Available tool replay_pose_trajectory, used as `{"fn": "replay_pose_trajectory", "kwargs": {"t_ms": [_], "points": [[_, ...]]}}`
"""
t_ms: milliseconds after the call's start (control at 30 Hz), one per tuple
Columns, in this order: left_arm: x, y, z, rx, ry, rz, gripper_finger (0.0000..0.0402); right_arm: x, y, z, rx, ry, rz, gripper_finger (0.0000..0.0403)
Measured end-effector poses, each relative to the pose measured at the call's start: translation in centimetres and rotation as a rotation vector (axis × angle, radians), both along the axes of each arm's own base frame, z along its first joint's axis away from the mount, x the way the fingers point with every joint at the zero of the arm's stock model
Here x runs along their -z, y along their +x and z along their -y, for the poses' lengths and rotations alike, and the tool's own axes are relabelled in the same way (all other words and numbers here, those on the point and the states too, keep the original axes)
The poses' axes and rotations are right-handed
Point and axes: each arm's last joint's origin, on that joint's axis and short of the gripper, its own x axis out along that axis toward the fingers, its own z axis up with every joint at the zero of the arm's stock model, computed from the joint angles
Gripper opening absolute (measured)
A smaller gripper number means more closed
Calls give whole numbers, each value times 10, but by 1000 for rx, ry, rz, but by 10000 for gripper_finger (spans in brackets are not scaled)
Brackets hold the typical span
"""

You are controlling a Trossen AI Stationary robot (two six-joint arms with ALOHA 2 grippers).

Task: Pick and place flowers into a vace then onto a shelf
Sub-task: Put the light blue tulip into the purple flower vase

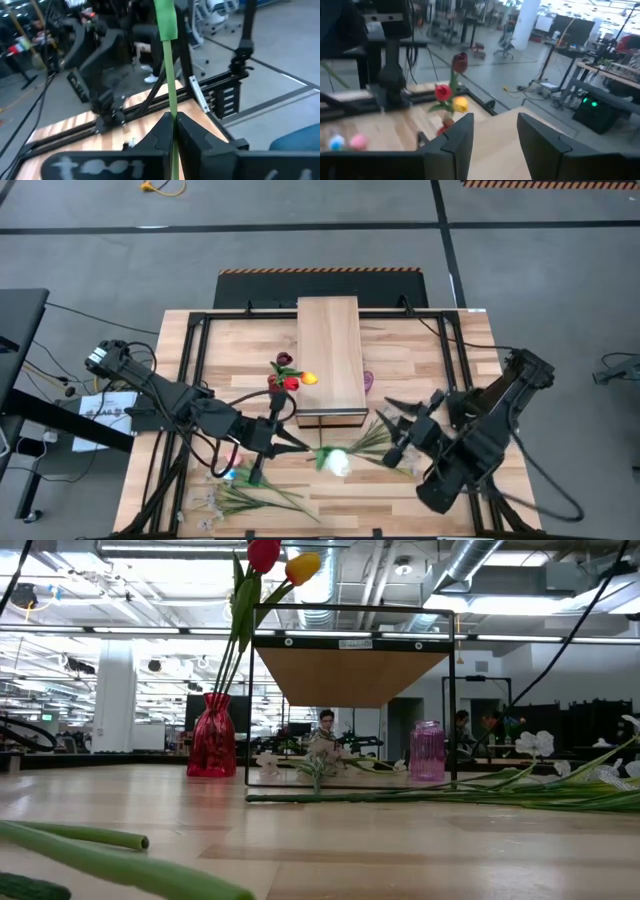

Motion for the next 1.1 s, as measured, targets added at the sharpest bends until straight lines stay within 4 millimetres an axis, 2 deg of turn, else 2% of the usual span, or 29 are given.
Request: {"fn": "replay_pose_trajectory", "kwargs": {"t_ms": [100, 300, 400, 500, 700, 967, 1100], "points": [[2, 1, 2, 42, -15, 22, 0, 12, 14, -12, 7, 32, 62, 137], [8, 6, 6, 69, -5, 8, 0, 23, 53, -33, -24, -31, 8, 139], [14, 12, 9, 78, -1, -4, 0, 23, 74, -38, -147, -50, -69, 141], [19, 15, 11, 80, 5, -18, 0, 12, 88, -39, -291, -46, -60, 138], [21, 13, 17, 103, 3, -40, 0, -5, 84, -36, -355, -114, -55, 141], [22, 12, 18, 105, 4, -49, 0, -19, 88, -39, -492, -163, 15, 182], [22, 12, 18, 107, 4, -49, 0, -24, 90, -38, -499, -199, 43, 196]]}}
